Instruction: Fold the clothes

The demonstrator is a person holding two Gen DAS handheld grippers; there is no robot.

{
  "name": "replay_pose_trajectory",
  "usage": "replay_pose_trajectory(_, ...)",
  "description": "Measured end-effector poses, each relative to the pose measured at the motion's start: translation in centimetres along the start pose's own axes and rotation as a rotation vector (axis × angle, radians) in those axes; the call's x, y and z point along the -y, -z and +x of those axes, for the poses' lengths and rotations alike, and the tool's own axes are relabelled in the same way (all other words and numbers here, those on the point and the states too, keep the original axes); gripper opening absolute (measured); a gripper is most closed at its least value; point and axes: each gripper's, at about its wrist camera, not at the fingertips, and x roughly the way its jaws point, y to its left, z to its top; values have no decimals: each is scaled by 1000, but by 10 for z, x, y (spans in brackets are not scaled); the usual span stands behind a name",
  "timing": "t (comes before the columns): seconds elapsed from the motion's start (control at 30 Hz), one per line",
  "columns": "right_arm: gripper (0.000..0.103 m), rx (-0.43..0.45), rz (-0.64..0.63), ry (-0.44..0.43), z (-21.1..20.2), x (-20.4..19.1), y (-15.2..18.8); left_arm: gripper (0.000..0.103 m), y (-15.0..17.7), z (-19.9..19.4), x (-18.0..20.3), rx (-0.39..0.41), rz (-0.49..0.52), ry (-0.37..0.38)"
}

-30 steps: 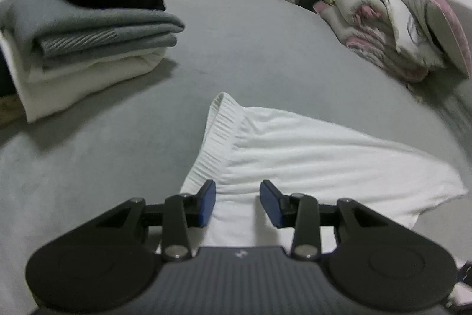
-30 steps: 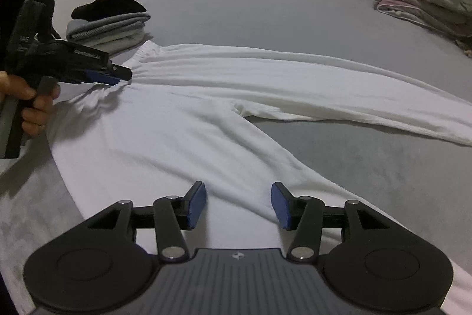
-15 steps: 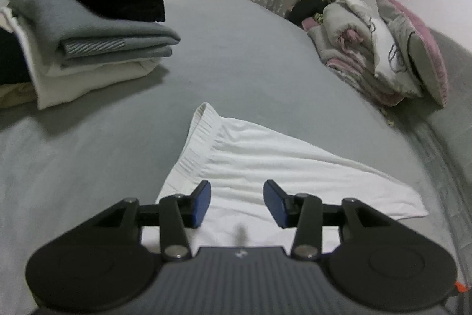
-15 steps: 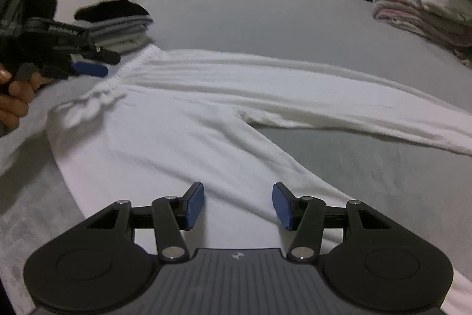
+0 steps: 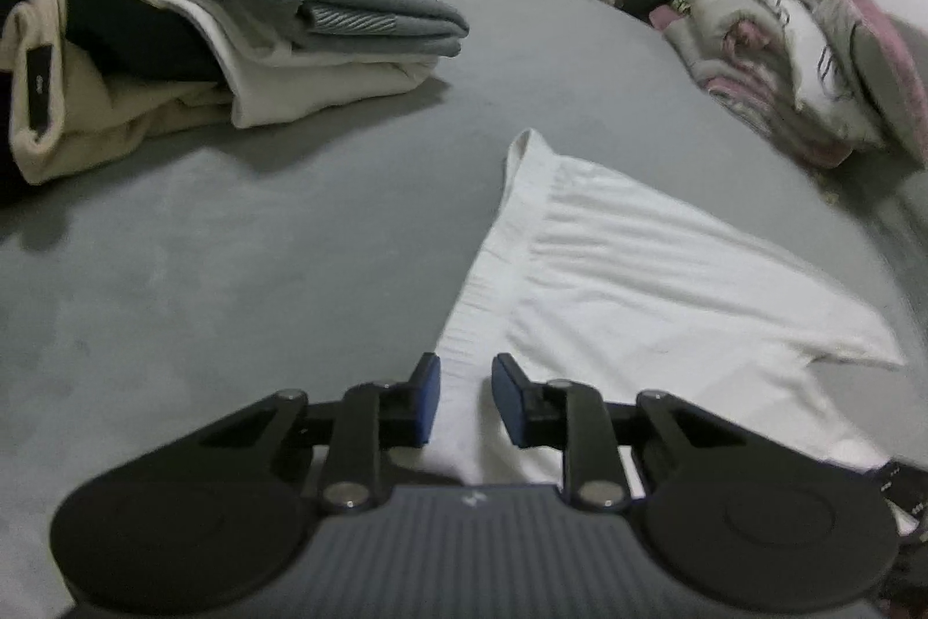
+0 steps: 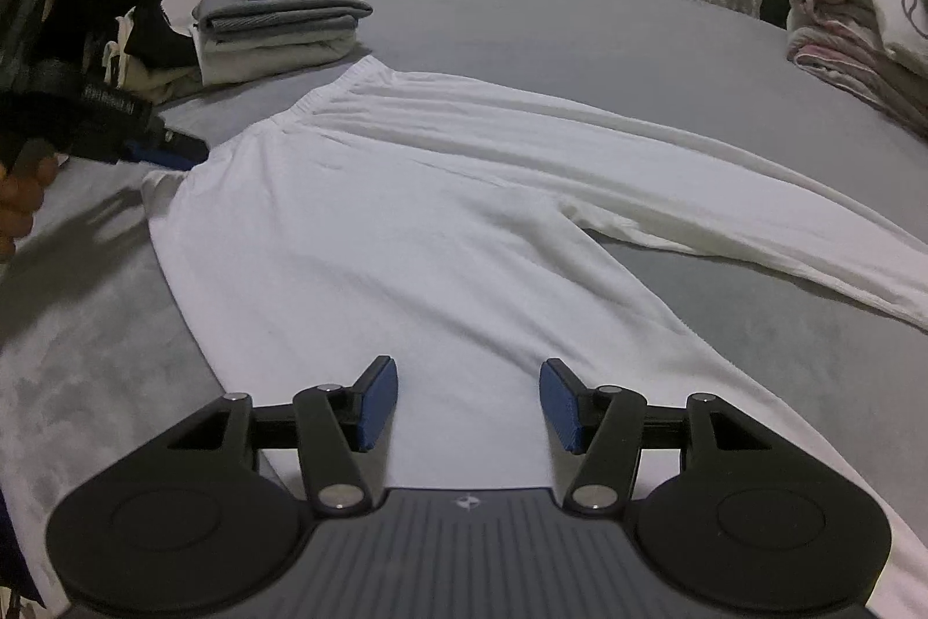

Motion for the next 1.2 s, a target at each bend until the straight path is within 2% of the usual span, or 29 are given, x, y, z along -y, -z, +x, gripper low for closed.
replay_pose_trajectory(0.23,58,13,4,22,-7,-1,7,22,5,1,14,6,112,-79)
replay_pose_trajectory(0.57,58,35,29,94,-33,13,35,23,11,-1,12,18,113,-83)
replay_pose_trajectory(0.77,58,42,106,133,-63,36,64,24,12,-2,13,20,112,-97)
replay_pose_trajectory(0.93,58,12,181,189,-97,65,91,24,12,-2,12,24,106,-100)
replay_pose_trajectory(1.2,59,-50,380,371,-159,131,147,24,11,-2,13,19,102,-109)
